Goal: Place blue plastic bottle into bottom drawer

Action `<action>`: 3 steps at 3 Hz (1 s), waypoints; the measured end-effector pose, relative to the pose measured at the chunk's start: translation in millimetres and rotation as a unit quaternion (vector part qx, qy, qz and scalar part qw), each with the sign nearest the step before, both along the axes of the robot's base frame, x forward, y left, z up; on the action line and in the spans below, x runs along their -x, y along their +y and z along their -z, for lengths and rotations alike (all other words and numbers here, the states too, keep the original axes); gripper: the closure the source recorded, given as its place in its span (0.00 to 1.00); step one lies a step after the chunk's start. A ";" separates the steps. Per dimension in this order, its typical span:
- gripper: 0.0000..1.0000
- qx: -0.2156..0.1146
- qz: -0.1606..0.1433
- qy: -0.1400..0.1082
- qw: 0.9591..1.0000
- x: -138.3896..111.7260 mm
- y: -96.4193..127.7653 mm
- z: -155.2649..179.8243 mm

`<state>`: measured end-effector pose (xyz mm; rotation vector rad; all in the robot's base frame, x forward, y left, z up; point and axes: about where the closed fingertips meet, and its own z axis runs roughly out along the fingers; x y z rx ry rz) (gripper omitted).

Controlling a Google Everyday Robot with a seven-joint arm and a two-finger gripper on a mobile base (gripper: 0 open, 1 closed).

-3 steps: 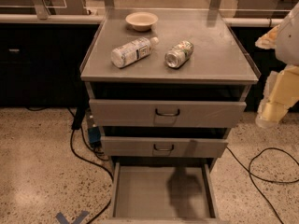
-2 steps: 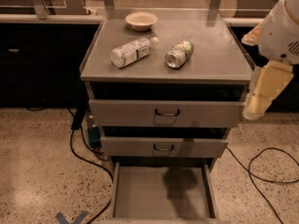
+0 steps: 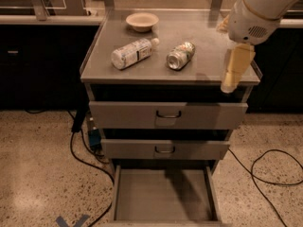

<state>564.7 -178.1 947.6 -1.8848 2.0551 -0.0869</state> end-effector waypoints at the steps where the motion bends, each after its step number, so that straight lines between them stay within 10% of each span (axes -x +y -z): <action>1: 0.00 -0.002 -0.021 0.003 1.000 -40.6 12.4 7.3; 3: 0.00 -0.018 -0.078 -0.001 0.997 -104.2 71.9 15.8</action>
Offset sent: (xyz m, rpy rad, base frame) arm 0.1157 0.0623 -0.0077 0.0179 0.0104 0.1674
